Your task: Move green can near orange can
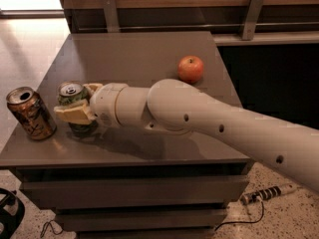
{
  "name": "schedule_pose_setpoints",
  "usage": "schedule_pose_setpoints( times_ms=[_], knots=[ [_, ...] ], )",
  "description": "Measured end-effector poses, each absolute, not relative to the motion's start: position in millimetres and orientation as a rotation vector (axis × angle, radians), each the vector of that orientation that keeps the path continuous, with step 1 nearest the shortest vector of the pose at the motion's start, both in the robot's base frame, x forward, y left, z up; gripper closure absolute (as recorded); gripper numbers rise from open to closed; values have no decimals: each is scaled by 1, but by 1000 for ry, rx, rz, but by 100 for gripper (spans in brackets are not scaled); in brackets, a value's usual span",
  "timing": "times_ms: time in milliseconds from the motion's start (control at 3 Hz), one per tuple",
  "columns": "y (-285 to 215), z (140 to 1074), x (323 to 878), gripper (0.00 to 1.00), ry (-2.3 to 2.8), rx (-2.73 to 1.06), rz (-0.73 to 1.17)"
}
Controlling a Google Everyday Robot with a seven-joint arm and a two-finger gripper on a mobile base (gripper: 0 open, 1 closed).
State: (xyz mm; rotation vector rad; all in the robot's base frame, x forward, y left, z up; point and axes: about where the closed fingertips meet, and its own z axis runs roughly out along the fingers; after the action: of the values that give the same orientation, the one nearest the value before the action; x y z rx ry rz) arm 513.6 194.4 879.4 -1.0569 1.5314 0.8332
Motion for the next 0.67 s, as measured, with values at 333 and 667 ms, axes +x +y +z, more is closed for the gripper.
schedule_pose_setpoints(
  times_ms=[333,667],
  knots=[
    [198,878,511,86,1531,-1062,837],
    [199,879,510,64,1529,-1065,837]
  ],
)
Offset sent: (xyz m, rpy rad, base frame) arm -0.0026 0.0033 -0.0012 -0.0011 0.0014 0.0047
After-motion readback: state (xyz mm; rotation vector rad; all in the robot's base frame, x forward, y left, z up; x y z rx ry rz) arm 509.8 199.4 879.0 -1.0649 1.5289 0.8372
